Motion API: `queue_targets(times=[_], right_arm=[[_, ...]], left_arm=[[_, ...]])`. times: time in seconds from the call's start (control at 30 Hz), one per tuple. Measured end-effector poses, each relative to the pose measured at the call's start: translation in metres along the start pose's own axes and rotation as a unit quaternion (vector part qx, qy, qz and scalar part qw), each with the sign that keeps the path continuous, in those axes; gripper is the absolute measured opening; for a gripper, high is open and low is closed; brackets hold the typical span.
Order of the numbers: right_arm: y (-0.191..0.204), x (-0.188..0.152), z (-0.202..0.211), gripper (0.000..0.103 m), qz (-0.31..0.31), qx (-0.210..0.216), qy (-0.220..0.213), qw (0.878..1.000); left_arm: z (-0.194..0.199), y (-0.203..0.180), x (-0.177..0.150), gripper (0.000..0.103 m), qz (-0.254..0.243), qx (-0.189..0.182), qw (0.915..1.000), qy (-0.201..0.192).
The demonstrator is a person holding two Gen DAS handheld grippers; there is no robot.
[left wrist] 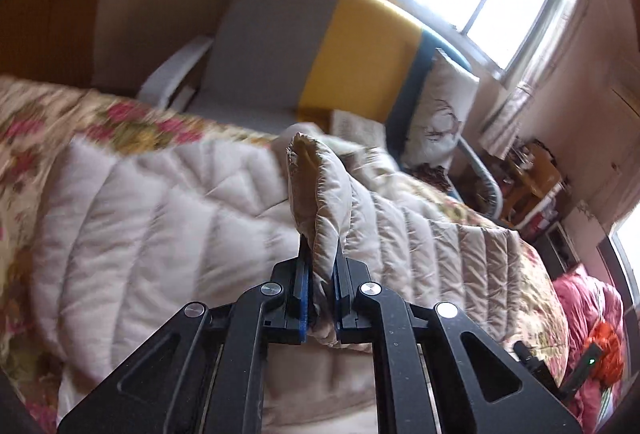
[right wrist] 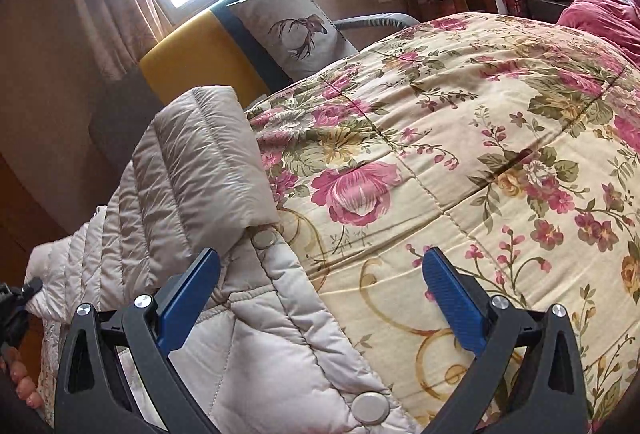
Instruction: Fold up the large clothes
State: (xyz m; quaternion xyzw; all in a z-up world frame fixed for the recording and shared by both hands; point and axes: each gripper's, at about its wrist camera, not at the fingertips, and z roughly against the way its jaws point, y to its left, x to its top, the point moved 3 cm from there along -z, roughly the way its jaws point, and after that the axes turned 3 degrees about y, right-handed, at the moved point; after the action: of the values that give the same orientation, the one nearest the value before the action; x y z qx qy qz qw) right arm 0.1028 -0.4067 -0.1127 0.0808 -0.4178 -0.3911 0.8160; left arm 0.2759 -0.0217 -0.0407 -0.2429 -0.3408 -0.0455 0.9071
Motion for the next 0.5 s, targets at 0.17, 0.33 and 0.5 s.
queue_targets(times=[0.17, 0.33, 0.5], right_arm=[[0.003, 0.002, -0.002, 0.101, 0.005, -0.009, 0.01, 1.0], [0.027, 0.022, 0.004, 0.101, 0.061, -0.024, 0.009, 0.998], [0.083, 0.058, -0.019, 0.101, 0.177, -0.027, -0.011, 0.984]], left_arm=[[-0.017, 0.042, -0.034, 0.008, 0.051, -0.001, 0.9986, 0.011], [-0.014, 0.046, -0.049, 0.008, 0.048, -0.017, 0.9986, -0.015], [-0.011, 0.045, -0.055, 0.008, 0.035, -0.021, 0.9989, -0.024]])
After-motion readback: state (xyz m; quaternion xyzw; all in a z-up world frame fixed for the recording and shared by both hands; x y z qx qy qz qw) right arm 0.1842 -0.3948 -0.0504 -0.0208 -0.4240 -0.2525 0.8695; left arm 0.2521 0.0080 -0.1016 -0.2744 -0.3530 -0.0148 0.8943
